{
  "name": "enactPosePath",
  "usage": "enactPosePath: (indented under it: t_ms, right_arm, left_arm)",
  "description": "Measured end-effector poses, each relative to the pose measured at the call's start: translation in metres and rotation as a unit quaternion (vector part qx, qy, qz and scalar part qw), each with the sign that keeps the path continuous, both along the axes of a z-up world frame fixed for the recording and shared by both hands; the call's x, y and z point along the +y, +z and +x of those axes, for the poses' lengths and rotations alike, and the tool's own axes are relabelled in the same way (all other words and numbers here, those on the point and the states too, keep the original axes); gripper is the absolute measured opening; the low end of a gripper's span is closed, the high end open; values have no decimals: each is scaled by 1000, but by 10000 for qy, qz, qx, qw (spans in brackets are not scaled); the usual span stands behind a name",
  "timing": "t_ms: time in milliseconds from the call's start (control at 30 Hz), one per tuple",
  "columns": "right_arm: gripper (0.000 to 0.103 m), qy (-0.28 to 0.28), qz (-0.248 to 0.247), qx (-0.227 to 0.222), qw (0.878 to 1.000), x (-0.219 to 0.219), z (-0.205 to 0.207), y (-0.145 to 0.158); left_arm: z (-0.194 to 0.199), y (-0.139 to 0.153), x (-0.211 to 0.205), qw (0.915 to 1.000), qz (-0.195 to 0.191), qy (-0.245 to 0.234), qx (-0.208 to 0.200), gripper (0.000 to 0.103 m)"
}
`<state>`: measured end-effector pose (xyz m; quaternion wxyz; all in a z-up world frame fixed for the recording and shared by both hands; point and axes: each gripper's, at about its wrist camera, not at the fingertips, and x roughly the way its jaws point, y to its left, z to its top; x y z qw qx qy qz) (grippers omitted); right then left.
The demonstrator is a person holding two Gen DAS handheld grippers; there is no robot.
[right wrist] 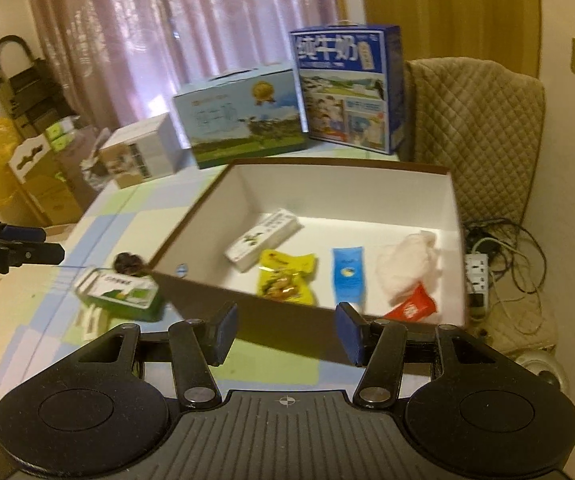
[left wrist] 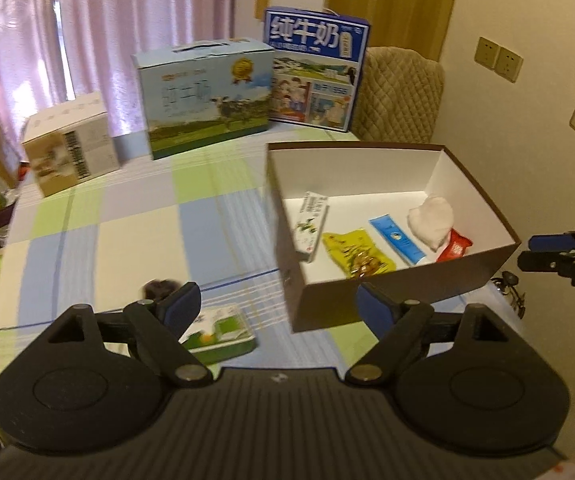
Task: Organize objects
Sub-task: 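Move both tools back toward the items left on the table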
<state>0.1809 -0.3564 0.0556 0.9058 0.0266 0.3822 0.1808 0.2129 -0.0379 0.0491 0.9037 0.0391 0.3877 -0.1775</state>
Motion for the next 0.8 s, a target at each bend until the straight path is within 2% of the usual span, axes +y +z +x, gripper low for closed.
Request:
enactPosePath:
  t_ms: [400,733,800]
  right_arm:
    - [51,225,299,-90,9993,34,-24,0]
    - [51,434,384,13,9983,66,-34,-23]
    - [51,472,410,72,9980,73,-36,-31]
  left_arm:
    - [-47,-3,42,9996,73,282,-30,84]
    - [-69,-29,78,9963,58,820,260,84]
    - [-72,-37,84,9949,157,951,308,84]
